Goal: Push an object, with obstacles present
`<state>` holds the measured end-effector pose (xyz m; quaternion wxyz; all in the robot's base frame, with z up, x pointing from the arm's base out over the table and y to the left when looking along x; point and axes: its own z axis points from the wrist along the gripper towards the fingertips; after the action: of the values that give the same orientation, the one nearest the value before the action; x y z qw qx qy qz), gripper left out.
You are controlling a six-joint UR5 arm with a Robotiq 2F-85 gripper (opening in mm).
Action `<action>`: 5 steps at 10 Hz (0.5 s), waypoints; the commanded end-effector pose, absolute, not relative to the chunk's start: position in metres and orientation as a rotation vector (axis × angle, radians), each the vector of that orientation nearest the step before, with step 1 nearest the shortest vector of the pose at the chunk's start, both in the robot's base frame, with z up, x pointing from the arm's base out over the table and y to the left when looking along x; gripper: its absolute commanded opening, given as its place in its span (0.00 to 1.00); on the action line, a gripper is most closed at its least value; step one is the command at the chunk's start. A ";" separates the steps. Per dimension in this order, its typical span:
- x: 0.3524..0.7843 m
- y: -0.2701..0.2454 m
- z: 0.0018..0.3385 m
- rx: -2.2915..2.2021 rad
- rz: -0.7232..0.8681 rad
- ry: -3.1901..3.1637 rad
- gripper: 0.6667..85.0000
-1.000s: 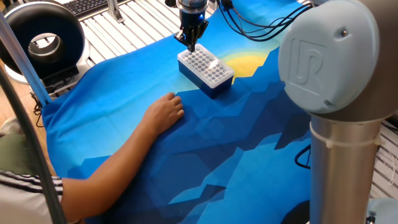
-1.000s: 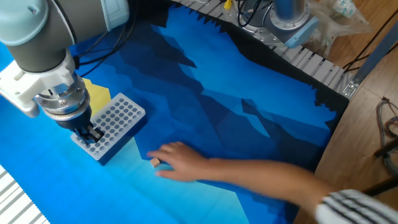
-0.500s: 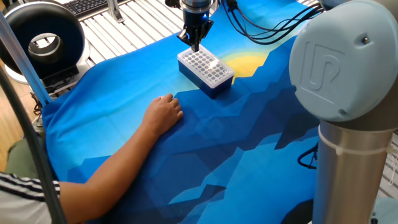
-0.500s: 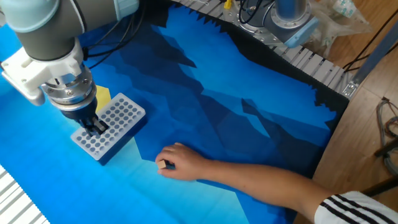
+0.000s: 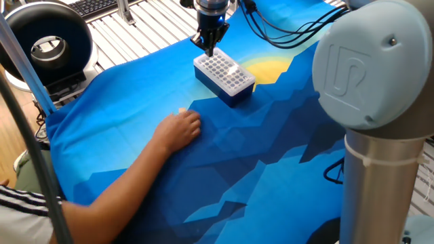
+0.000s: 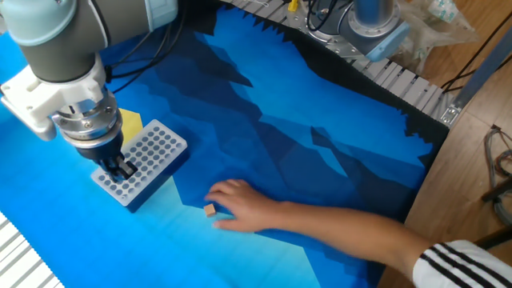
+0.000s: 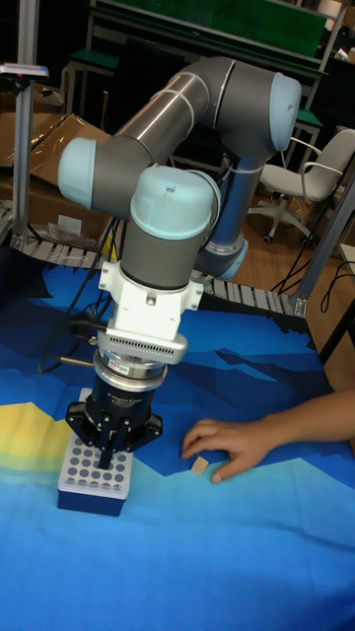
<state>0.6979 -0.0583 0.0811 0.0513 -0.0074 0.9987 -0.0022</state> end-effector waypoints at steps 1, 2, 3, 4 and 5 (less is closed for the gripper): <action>0.707 -0.051 0.079 -0.051 0.044 3.017 0.00; 0.711 -0.053 0.080 -0.058 0.036 3.000 0.00; 0.721 -0.052 0.081 -0.068 0.036 2.963 0.00; 0.724 -0.051 0.082 -0.080 0.041 2.950 0.00; 0.715 -0.057 0.080 -0.087 0.006 2.985 0.00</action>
<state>0.7128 -0.0552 0.0794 0.0744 -0.0238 0.9969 0.0039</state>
